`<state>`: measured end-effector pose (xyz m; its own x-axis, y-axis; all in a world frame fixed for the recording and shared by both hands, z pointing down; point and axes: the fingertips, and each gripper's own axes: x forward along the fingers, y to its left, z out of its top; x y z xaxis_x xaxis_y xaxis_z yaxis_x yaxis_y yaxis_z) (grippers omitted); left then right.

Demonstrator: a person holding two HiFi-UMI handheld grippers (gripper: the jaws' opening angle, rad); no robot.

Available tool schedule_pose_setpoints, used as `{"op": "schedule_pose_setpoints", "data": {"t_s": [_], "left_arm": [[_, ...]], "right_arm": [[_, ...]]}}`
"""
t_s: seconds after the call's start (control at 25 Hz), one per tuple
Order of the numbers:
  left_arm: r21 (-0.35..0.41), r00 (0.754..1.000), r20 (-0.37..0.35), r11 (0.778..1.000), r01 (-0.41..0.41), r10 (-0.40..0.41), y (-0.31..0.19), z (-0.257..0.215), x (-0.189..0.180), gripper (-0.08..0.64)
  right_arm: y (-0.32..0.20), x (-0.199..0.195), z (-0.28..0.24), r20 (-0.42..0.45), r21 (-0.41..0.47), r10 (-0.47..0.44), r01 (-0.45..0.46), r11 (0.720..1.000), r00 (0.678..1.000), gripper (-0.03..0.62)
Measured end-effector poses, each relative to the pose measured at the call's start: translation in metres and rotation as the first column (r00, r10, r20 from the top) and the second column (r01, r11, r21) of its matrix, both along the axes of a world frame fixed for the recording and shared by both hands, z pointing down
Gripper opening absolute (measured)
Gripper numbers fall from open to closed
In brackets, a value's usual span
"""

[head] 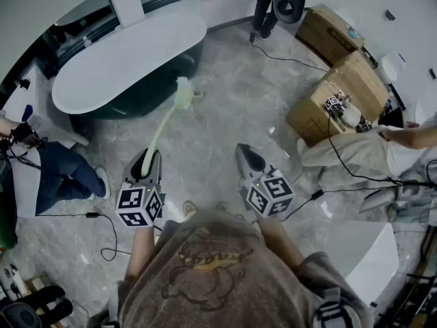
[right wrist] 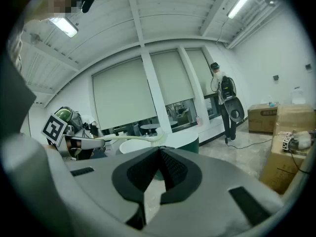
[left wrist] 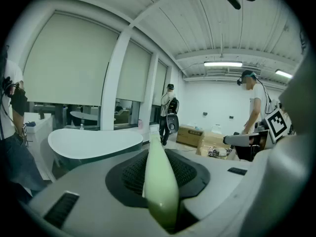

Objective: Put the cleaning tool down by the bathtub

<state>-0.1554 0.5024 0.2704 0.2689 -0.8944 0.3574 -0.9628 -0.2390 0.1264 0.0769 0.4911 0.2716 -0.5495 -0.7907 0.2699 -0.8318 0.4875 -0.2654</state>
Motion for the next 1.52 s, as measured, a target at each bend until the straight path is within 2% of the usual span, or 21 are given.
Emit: {"op": "schedule_pose_setpoints", "data": {"t_s": [0.24,0.48,0.72,0.96,1.24,1.52], "left_arm": [[-0.004,1.0,0.0,1.0,0.0,0.0,-0.009,0.003,-0.003,0.106],[0.0,0.999,0.009,0.999,-0.036,0.036,-0.018,-0.002,-0.012,0.107],[0.004,0.997,0.011,0.997,-0.08,0.08,-0.024,0.006,-0.028,0.106],[0.009,0.991,0.001,0.991,-0.136,0.136,-0.025,0.013,-0.04,0.106],[0.018,0.991,-0.01,0.991,-0.136,0.136,-0.04,0.02,-0.048,0.107],[0.018,0.991,0.001,0.991,-0.131,0.131,-0.063,0.024,-0.051,0.107]], "right_arm": [[-0.009,-0.004,0.0,0.006,0.005,-0.008,0.008,1.0,1.0,-0.003],[-0.01,-0.019,-0.002,0.011,0.019,-0.016,0.016,1.0,1.0,-0.003],[-0.006,-0.044,0.0,0.051,0.064,-0.033,0.03,0.998,0.998,-0.002],[0.002,-0.065,0.006,0.107,0.074,-0.001,-0.007,0.997,0.994,-0.002],[-0.017,-0.065,0.01,0.089,0.085,0.044,-0.052,0.995,0.995,-0.002],[-0.043,-0.069,0.014,0.109,0.091,0.044,-0.054,0.994,0.993,-0.002]]}}
